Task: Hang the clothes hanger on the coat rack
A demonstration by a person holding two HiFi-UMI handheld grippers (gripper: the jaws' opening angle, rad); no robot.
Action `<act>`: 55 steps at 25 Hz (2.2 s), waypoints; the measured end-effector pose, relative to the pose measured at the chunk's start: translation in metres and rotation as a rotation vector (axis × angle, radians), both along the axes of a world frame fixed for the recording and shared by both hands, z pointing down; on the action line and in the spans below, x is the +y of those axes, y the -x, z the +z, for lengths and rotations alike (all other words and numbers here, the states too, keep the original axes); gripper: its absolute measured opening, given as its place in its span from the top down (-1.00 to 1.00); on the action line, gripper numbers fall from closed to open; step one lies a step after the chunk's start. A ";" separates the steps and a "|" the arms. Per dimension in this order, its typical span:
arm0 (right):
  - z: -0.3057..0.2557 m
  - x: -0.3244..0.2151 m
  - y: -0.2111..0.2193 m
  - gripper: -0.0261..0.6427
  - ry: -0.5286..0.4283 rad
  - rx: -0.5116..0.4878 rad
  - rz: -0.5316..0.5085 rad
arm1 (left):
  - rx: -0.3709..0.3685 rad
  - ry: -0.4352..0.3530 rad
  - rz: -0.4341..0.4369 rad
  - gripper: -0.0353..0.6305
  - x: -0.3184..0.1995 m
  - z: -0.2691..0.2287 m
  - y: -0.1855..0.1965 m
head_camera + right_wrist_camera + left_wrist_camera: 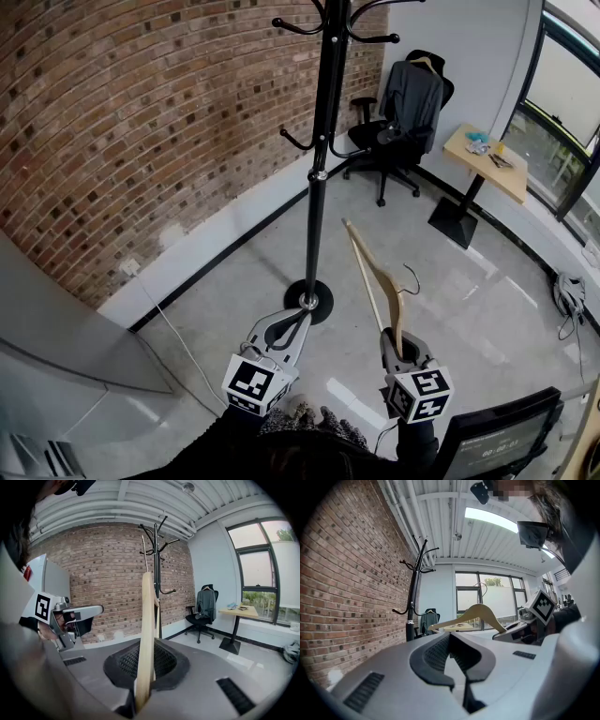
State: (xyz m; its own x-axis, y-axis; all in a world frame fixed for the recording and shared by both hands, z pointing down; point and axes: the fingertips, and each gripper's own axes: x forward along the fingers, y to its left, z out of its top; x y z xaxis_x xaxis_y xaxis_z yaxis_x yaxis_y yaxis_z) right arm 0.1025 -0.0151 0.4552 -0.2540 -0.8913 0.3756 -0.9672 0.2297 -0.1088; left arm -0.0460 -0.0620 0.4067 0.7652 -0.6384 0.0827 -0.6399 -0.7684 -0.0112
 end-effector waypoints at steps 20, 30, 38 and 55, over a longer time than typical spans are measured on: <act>0.013 -0.087 0.001 0.87 0.034 0.013 0.029 | -0.010 0.025 -0.046 0.87 -0.074 0.015 0.031; 0.021 -0.151 -0.018 0.87 0.067 0.002 0.026 | -0.021 0.028 -0.108 0.87 -0.129 0.014 0.031; 0.028 -0.208 -0.028 0.87 0.078 -0.001 -0.013 | -0.027 0.021 -0.135 0.87 -0.171 0.014 0.017; 0.047 -0.317 -0.030 0.87 0.122 0.006 -0.086 | -0.040 -0.041 -0.204 0.87 -0.246 0.000 0.005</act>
State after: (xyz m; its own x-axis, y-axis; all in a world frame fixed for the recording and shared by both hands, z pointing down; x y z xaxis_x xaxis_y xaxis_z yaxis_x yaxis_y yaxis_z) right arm 0.1324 -0.3319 0.5023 -0.3246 -0.8141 0.4816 -0.9453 0.2970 -0.1349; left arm -0.0512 -0.3085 0.4065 0.6166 -0.7831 0.0813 -0.7804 -0.6216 -0.0683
